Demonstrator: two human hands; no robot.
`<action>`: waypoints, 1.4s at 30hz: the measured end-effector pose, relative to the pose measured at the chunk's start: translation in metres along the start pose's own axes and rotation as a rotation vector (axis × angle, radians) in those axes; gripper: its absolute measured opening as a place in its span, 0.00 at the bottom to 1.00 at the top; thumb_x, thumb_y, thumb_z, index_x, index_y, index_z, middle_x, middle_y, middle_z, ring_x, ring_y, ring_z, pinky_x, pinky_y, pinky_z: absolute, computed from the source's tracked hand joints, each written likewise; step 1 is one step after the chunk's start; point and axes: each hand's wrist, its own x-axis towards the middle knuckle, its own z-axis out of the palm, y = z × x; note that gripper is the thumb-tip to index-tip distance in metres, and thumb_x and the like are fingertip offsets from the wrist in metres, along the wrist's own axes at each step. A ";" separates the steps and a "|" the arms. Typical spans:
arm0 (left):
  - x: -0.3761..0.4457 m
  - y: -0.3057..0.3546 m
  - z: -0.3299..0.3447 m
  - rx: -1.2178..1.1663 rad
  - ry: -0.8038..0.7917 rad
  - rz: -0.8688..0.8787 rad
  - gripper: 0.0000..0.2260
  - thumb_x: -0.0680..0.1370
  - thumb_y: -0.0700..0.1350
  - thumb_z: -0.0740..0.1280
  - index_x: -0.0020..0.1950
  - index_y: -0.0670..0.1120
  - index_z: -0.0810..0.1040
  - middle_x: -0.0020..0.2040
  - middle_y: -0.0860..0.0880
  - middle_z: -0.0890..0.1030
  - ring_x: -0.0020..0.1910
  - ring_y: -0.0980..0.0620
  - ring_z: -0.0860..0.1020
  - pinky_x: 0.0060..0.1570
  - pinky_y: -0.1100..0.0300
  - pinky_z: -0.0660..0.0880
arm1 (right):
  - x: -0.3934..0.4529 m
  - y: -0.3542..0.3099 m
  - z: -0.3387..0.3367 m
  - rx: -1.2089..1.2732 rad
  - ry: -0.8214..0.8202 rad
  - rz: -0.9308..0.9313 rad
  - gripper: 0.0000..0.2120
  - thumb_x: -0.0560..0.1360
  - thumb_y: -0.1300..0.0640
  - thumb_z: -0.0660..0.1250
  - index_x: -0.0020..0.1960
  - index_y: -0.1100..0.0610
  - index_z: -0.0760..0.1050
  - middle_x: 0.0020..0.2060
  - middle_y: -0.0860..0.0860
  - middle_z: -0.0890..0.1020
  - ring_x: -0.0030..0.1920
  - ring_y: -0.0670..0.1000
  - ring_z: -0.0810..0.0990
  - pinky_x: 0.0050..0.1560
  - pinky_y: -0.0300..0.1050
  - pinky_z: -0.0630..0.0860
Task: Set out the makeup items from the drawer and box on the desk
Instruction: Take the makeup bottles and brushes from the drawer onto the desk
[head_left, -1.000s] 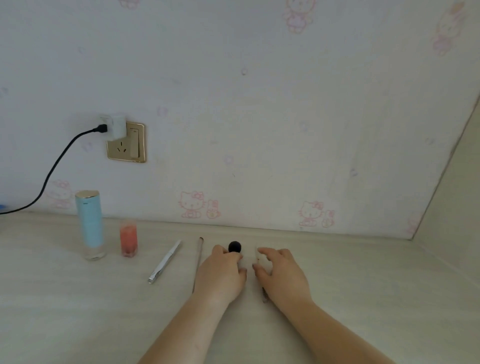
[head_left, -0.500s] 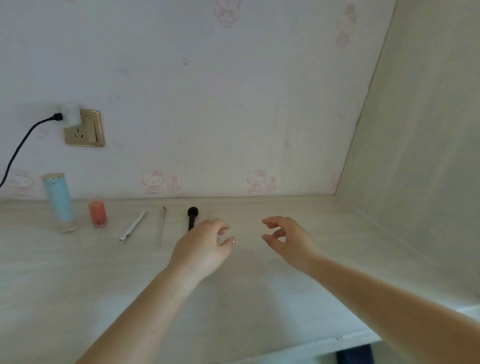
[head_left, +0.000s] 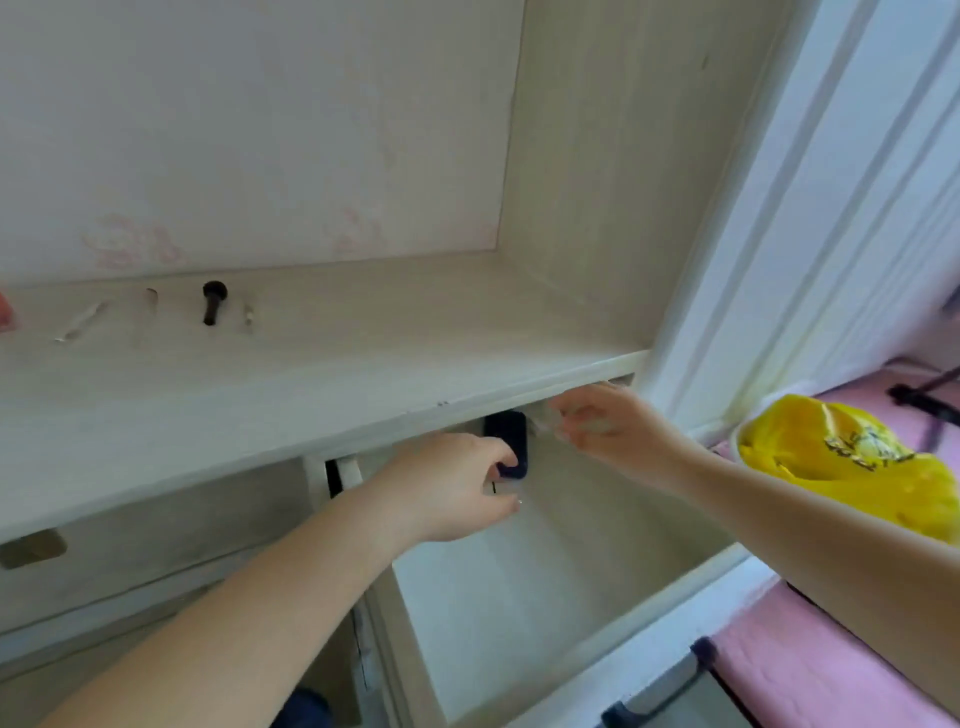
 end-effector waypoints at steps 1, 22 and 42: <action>-0.001 0.006 0.007 0.008 -0.035 0.026 0.21 0.75 0.58 0.64 0.67 0.56 0.69 0.62 0.57 0.75 0.58 0.56 0.75 0.55 0.60 0.72 | -0.010 0.009 -0.004 0.013 -0.003 0.014 0.14 0.72 0.60 0.70 0.51 0.44 0.75 0.52 0.50 0.78 0.51 0.46 0.80 0.53 0.43 0.77; -0.025 0.051 0.094 -0.173 -0.396 0.244 0.25 0.74 0.56 0.66 0.69 0.64 0.63 0.57 0.61 0.68 0.47 0.63 0.70 0.46 0.68 0.65 | -0.131 0.091 0.009 -0.560 -0.146 -0.330 0.25 0.70 0.30 0.59 0.59 0.43 0.75 0.50 0.40 0.81 0.49 0.45 0.80 0.54 0.42 0.70; 0.009 -0.001 0.075 0.212 0.016 0.100 0.21 0.79 0.55 0.58 0.72 0.58 0.62 0.69 0.55 0.69 0.70 0.52 0.63 0.68 0.53 0.56 | -0.024 0.086 0.033 -0.515 -0.083 -0.306 0.30 0.66 0.29 0.59 0.60 0.46 0.77 0.57 0.46 0.78 0.56 0.51 0.76 0.60 0.48 0.68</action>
